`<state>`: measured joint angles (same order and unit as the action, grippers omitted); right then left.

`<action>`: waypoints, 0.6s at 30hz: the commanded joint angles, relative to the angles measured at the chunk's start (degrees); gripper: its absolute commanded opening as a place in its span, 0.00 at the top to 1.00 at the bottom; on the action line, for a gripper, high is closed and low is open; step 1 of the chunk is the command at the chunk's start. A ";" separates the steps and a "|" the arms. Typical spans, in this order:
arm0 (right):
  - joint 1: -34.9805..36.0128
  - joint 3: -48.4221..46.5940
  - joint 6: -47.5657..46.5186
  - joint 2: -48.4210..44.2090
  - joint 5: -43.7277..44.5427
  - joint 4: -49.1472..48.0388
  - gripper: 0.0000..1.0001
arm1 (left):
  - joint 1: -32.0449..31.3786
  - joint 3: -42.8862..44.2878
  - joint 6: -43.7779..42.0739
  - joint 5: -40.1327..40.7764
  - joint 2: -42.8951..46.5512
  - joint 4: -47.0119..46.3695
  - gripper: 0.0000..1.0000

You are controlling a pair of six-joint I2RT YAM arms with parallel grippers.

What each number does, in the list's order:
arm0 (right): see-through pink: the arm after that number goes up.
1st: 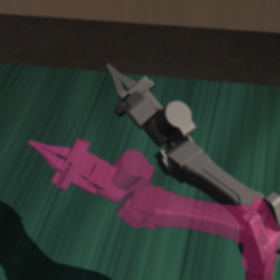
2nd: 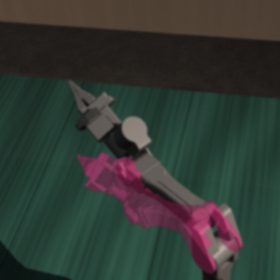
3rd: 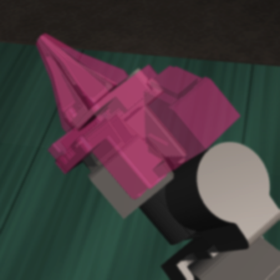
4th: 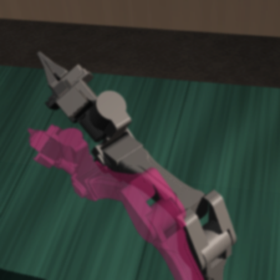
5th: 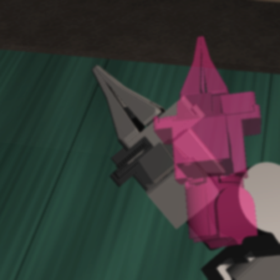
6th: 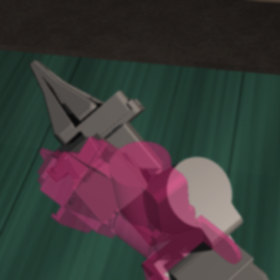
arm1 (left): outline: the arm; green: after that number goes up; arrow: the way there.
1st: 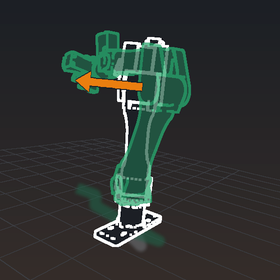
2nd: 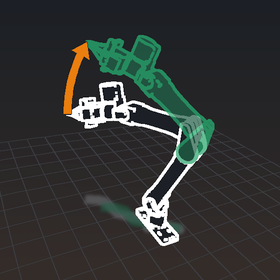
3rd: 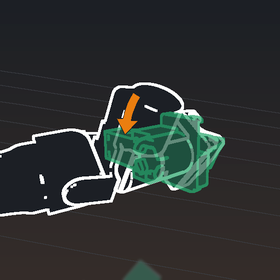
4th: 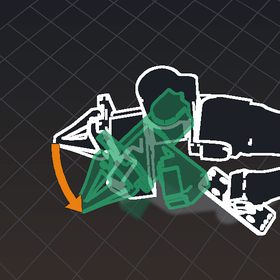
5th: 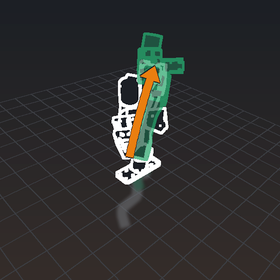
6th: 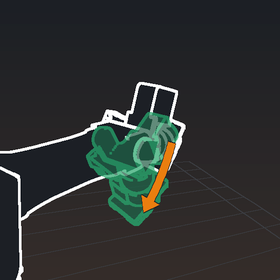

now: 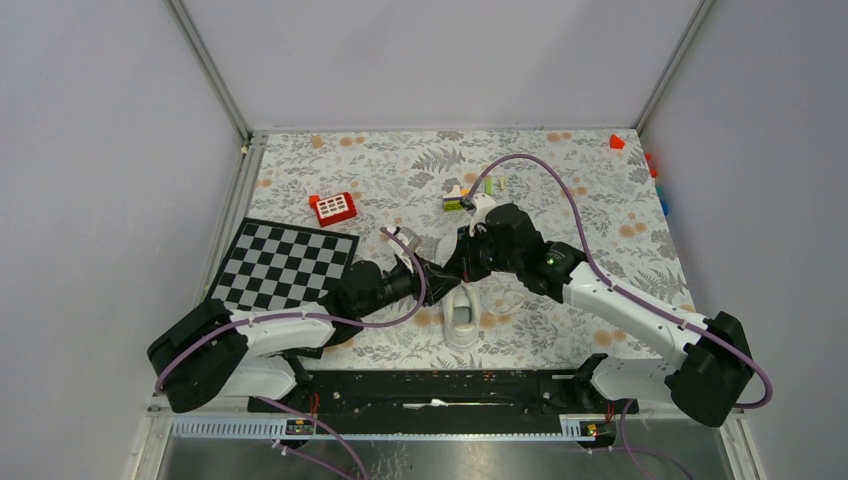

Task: Tie the shoes
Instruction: Wrap the shoelace around the shoelace.

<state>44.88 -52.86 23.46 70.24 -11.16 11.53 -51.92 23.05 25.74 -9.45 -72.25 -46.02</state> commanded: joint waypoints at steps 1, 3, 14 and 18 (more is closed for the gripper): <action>-0.33 -2.61 0.52 -0.73 0.42 -0.26 1.00 | -0.35 0.68 0.50 2.07 -0.92 -5.58 0.60; -0.37 -2.75 0.62 -0.56 0.12 -0.21 1.00 | -0.29 0.70 0.89 1.34 -1.45 -6.18 0.61; -0.39 -2.82 0.88 -0.80 0.19 -0.24 1.00 | -0.29 0.27 1.74 0.13 -3.99 -8.39 0.63; -0.35 -2.73 0.99 -0.72 0.06 -0.22 1.00 | -0.29 0.33 2.20 0.26 -4.68 -9.25 0.73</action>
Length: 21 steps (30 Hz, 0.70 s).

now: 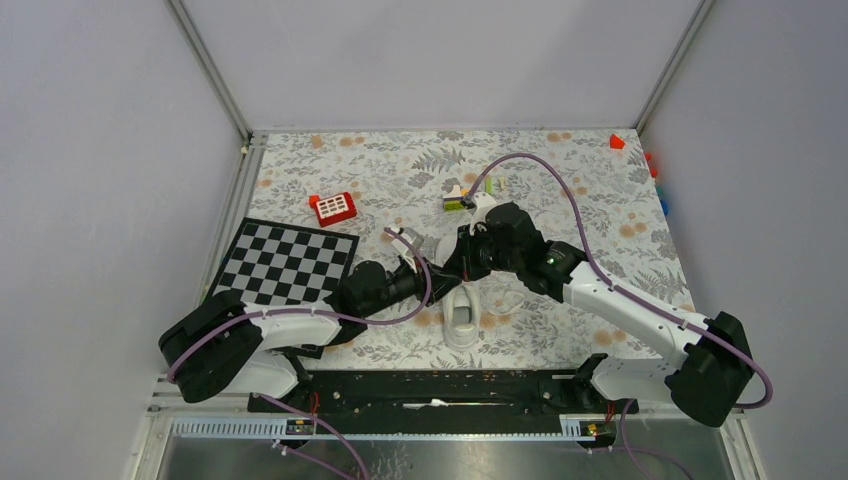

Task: Tie the shoes
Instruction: Wrap the shoelace around the shoelace.

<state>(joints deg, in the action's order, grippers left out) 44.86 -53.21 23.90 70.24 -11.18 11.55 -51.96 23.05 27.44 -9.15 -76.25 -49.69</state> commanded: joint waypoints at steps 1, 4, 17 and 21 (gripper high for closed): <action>-0.35 -2.34 0.54 -0.64 0.03 -0.24 1.00 | -0.24 0.40 0.51 0.07 -0.86 -5.71 0.78; -0.35 -2.17 0.62 -0.64 0.09 -0.05 1.00 | -0.24 0.51 0.56 0.42 -1.10 -5.70 0.97; -1.18 0.16 3.11 -2.87 5.66 0.24 1.00 | -0.28 -0.50 1.30 0.29 -1.39 -6.12 1.00; -1.51 0.38 3.78 -3.02 5.97 0.26 0.95 | -0.26 -0.55 1.37 0.07 -1.53 -6.12 1.00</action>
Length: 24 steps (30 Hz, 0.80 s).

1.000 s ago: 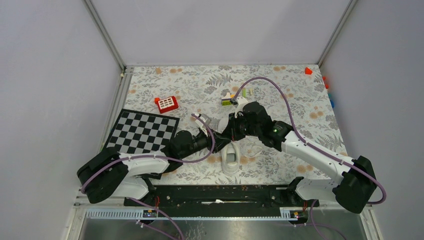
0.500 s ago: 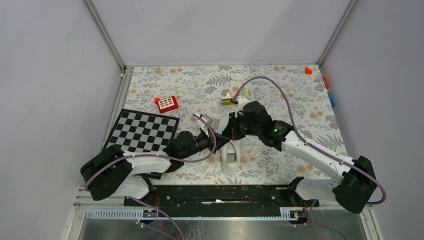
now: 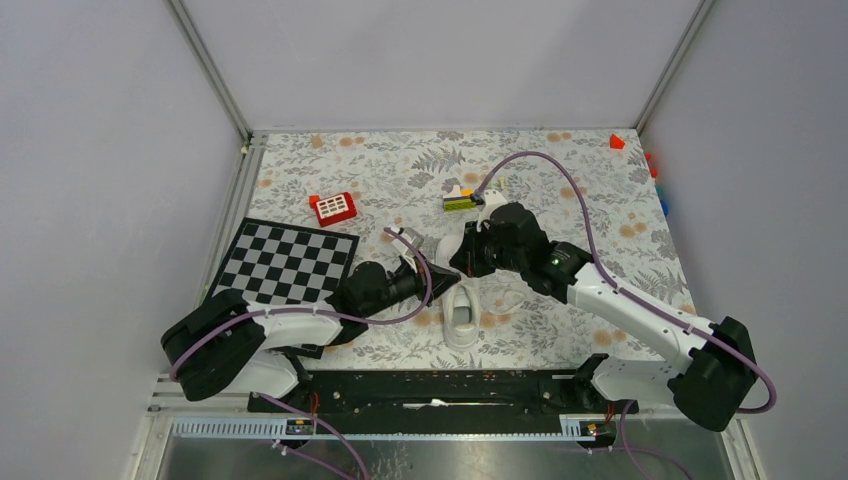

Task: Tie the shoes
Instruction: Wrap the shoelace around the shoelace.

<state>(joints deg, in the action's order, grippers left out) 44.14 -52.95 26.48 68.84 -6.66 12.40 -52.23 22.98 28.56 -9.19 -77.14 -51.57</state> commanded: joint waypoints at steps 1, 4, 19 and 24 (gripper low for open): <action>-0.80 0.19 1.35 -1.73 1.70 -0.58 0.93 | -0.06 -0.48 0.35 -0.03 -0.70 -4.24 1.00; -1.13 0.47 1.57 -2.41 2.57 -0.57 0.83 | -0.06 -0.45 0.34 -0.42 -0.97 -3.68 1.00; -1.65 2.46 2.04 -3.92 1.66 -2.42 1.00 | 0.02 0.42 -0.06 -4.07 1.53 3.73 1.00; -1.76 3.59 2.13 -4.89 1.91 -3.85 1.00 | -0.04 2.11 -2.05 -4.31 4.75 12.49 0.81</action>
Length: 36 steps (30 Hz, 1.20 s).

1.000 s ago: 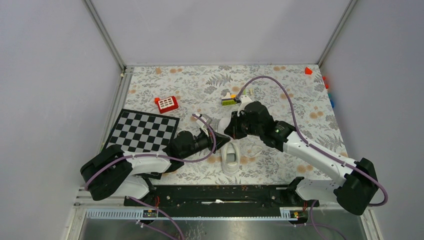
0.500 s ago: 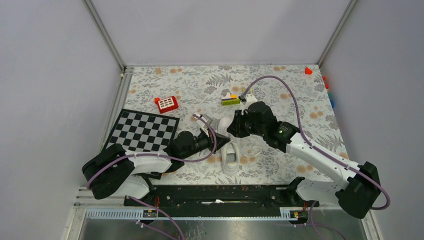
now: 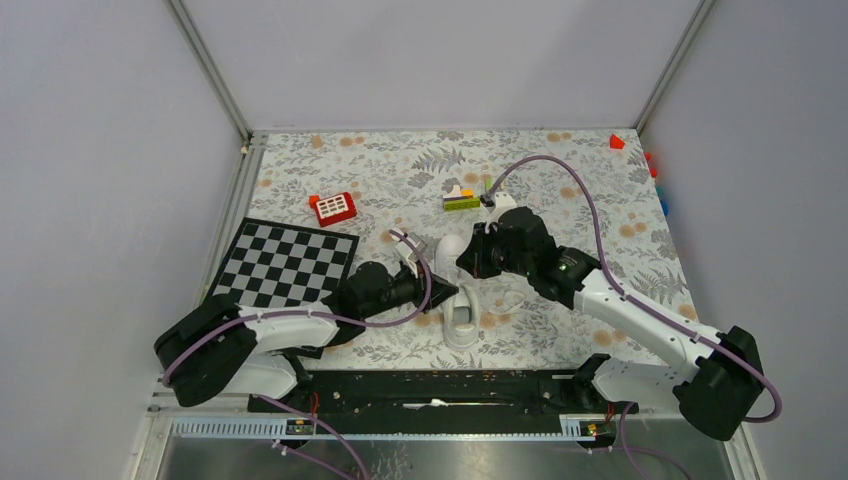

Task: Tie the shoes
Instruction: Wrap the shoelace around the shoelace.

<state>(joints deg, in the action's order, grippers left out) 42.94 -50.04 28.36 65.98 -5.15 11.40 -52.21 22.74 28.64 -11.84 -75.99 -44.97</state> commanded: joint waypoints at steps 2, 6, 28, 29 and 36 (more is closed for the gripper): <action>-0.56 0.77 0.12 -2.29 0.41 -2.95 1.00 | -0.04 3.24 -3.36 -1.69 5.27 8.94 0.79; -0.52 0.58 0.12 -1.79 0.34 -3.10 1.00 | -0.01 3.12 -5.09 0.63 6.87 9.04 0.86; -2.29 1.32 -2.82 -4.52 2.24 3.32 0.83 | 2.53 -3.13 -9.20 10.31 20.96 27.13 0.42; -2.33 1.18 -2.60 -4.31 2.09 3.34 0.83 | 2.52 -3.56 -8.81 10.41 18.93 25.44 0.42; -2.35 0.73 -2.39 -4.65 1.62 3.80 0.82 | 2.38 -6.91 -8.27 8.10 6.19 9.12 0.40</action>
<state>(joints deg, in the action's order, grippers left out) 40.93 -48.84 26.44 61.91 -3.92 14.92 -49.67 16.67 20.93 -3.05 -65.82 -23.51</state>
